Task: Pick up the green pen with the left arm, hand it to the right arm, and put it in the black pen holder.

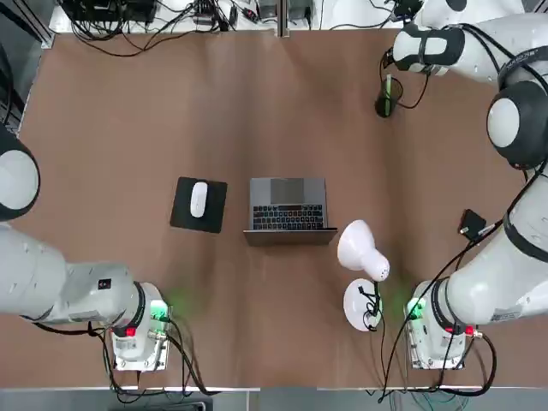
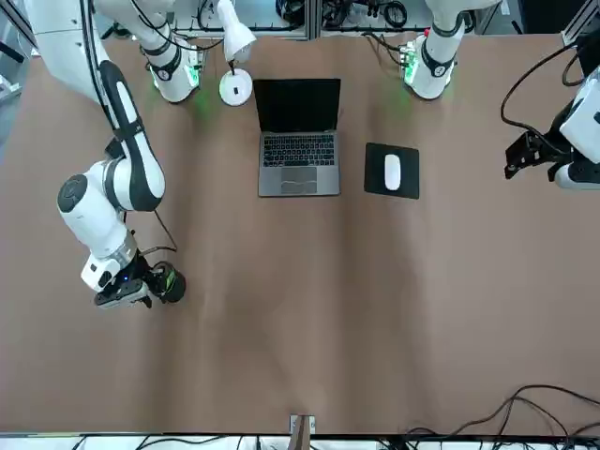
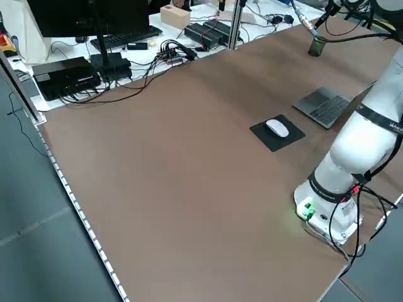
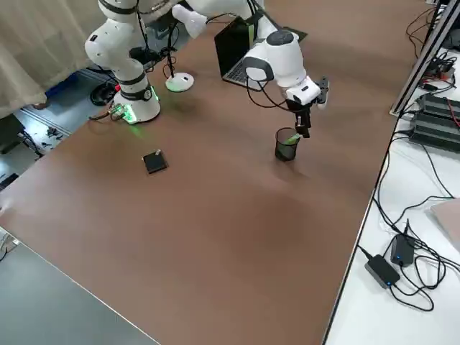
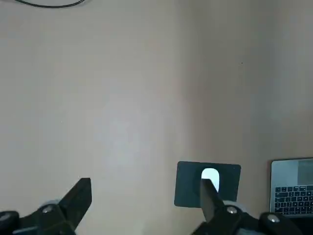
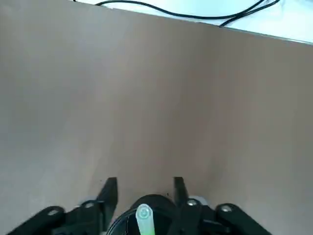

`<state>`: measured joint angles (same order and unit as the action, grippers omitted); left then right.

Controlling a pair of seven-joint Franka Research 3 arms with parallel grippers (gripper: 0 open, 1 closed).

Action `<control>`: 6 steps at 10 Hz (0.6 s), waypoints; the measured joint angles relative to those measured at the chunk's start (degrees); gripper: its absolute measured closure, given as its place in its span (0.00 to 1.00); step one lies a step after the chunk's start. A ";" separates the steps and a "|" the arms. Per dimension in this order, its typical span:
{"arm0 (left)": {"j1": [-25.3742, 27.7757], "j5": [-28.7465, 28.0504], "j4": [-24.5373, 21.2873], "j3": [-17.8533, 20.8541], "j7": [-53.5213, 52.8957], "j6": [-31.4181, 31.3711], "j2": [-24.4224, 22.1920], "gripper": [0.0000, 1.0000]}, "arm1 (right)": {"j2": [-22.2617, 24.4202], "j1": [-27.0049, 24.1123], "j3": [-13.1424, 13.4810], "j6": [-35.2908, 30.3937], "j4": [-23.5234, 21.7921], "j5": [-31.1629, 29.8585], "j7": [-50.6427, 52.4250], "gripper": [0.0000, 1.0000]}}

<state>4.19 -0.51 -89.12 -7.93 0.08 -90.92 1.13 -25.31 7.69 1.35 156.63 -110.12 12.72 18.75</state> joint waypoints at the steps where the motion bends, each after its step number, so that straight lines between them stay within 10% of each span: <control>1: 0.03 0.00 -0.07 0.00 0.00 0.00 0.00 0.02 | 0.09 0.01 -0.22 -0.60 0.94 0.00 -0.01 0.24; 3: 0.11 0.00 -0.11 0.00 0.00 -0.01 0.00 0.01 | 1.27 0.07 -1.05 -13.45 8.54 0.11 -2.56 0.00; 6: 0.12 0.00 -0.14 -0.01 0.00 -0.09 0.01 0.01 | 6.77 -0.18 -0.56 -36.79 21.17 -0.46 -10.07 0.00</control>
<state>4.31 -0.51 -89.26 -7.94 0.08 -91.01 1.14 -18.54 7.51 0.80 119.84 -88.95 12.26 8.68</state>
